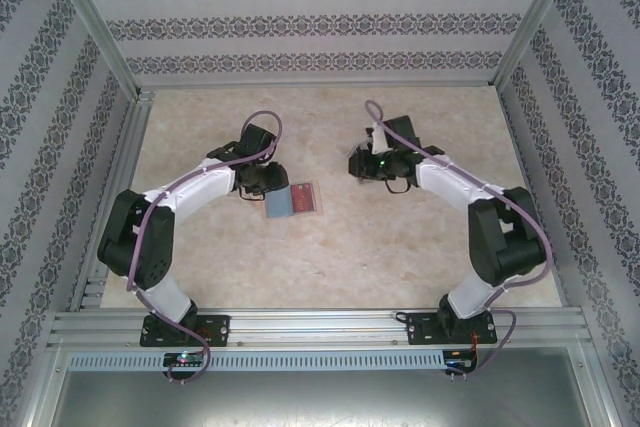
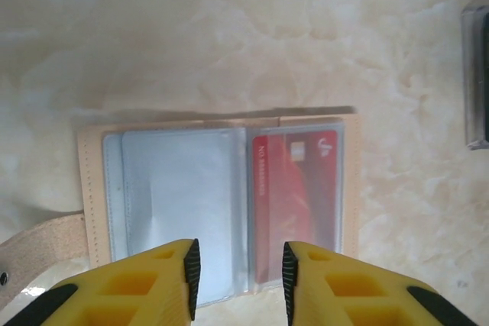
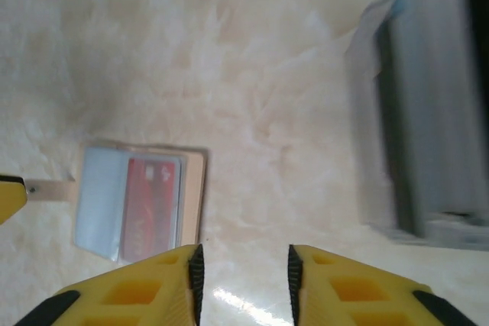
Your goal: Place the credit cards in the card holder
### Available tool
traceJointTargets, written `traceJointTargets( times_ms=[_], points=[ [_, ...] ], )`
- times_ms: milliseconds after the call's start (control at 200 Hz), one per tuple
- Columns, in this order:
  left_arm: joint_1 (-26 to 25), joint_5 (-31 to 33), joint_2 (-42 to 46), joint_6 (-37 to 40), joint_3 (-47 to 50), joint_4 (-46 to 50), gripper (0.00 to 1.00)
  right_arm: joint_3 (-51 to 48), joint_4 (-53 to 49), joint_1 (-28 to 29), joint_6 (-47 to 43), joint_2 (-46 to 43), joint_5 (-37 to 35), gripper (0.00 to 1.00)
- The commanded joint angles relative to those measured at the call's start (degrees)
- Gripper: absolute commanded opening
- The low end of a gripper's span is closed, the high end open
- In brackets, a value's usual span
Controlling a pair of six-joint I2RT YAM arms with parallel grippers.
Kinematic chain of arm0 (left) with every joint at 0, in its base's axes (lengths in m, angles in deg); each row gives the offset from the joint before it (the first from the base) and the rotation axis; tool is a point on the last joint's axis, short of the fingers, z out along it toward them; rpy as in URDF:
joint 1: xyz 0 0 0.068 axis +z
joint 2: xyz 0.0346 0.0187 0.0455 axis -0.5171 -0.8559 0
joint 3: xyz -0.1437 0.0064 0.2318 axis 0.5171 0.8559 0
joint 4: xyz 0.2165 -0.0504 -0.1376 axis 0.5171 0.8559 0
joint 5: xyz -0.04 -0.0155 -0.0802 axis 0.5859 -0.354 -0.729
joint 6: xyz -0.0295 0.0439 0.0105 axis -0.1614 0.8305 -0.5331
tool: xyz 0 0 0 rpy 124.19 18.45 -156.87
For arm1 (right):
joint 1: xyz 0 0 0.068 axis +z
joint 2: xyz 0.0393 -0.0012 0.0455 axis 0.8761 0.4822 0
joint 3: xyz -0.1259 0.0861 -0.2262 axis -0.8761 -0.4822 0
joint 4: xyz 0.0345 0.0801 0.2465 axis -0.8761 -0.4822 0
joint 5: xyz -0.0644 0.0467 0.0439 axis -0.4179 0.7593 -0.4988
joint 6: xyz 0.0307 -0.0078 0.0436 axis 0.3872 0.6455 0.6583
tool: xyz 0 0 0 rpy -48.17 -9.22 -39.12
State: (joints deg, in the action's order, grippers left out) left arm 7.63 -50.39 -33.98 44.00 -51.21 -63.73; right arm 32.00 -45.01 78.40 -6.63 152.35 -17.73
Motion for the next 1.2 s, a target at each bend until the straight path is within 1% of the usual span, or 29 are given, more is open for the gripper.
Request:
traceJointTargets(
  times_ms=[0,125,205,300,465,809,919,1199],
  points=[
    [0.4,-1.1,1.5,0.5,-1.2,-0.8,0.38,-0.9,-1.8,-3.9,-1.7,-3.3,-2.1,0.41],
    [0.1,-6.1,-1.5,-1.6,-2.2,-6.3,0.39,-0.1,-2.6,-8.7,-2.2,-4.5,-3.0,0.46],
    [-0.8,-8.6,-4.3,-2.8,-4.2,-8.9,0.39,0.7,-3.3,-11.3,-2.6,-4.5,-3.6,0.47],
    [-2.3,-11.2,-8.3,-3.7,-7.6,-11.1,0.4,1.4,-3.9,-13.4,-3.5,-3.8,-5.5,0.48],
    [-4.4,-14.7,-15.3,-4.3,-15.0,-12.3,0.41,4.3,-5.1,-16.3,-3.9,0.1,-3.7,0.48],
    [-6.9,-19.4,-27.4,-6.8,-26.9,-14.1,0.45,14.4,-9.0,-16.5,-4.8,12.1,2.2,0.49],
    [-7.4,-20.6,-30.6,-7.5,-30.1,-14.1,0.45,15.8,-9.1,-16.3,-4.5,13.9,4.7,0.48],
    [-8.5,-22.3,-36.8,-8.4,-36.9,-13.3,0.45,17.2,-9.4,-14.8,-4.2,15.4,7.7,0.47]
  ],
)
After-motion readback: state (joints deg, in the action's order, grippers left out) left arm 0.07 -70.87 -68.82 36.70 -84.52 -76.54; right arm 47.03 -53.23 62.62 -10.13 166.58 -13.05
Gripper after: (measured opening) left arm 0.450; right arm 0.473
